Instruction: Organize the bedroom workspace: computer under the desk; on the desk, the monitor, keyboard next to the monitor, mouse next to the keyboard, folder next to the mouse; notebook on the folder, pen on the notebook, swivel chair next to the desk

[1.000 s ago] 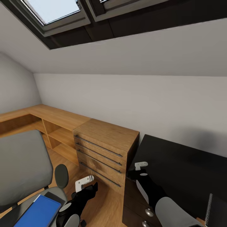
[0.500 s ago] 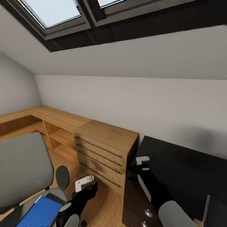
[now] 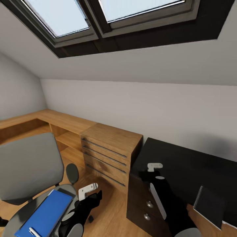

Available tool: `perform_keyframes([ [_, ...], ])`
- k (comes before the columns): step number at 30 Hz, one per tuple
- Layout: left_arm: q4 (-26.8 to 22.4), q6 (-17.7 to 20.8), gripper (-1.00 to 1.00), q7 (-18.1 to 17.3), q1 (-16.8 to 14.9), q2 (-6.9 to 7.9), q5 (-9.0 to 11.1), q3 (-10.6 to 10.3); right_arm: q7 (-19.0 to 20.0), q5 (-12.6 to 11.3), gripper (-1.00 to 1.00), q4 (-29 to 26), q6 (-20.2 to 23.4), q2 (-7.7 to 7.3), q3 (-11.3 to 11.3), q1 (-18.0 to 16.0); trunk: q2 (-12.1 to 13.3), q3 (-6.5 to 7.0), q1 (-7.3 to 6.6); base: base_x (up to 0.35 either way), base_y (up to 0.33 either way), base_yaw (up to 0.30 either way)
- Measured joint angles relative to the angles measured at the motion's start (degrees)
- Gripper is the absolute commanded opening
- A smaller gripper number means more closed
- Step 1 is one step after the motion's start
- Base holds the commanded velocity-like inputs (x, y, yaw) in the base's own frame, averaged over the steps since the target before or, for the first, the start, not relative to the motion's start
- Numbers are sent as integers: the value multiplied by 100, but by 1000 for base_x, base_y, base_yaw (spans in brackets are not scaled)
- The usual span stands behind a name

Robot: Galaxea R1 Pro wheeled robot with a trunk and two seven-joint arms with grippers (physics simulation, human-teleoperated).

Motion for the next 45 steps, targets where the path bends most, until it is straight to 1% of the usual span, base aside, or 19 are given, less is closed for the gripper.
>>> perform_keyframes([
  [1,-1,0,100,-1,0,0,1,2,-3,3,-100,-63,12,10,-94,1,40,18,-22,-339,0,0],
  [3,0,0,100,-1,0,4,1,6,-3,-3,-100,-77,15,10,-111,2,121,54,-66,-314,0,0],
  [6,0,1,100,-1,0,8,9,10,-7,-2,-100,-86,4,0,-159,3,122,57,-70,-58,0,-75],
  [11,1,4,100,-2,-1,8,9,4,-6,-5,-100,-86,3,-4,-167,3,122,78,-70,-3,0,-196],
  [16,8,9,100,-6,-1,8,9,1,-7,-3,-100,-86,-17,0,-382,3,122,104,-70,0,0,-241],
  [21,10,9,100,-6,-1,8,9,1,-7,-3,-100,-86,-22,1,-471,3,122,129,-69,-59,0,-254],
  [24,10,9,100,-7,-1,8,9,1,-7,-2,-100,-86,-23,5,-592,3,122,143,-68,-237,19,-262],
  [26,9,10,100,-9,-1,8,9,1,-18,0,-100,-85,-22,4,-715,3,122,151,-67,-296,56,-267],
  [30,9,10,100,-7,0,8,9,1,-19,-3,-100,-85,-22,7,-829,3,122,163,-67,-307,58,-277],
  [35,9,9,100,-7,0,9,9,2,-21,-4,-100,-84,-22,14,-872,2,122,166,-69,-163,11,-130],
  [45,8,9,100,-7,0,13,9,9,-21,-4,-100,-84,-20,21,-877,2,122,166,-70,-19,1,-13],
])
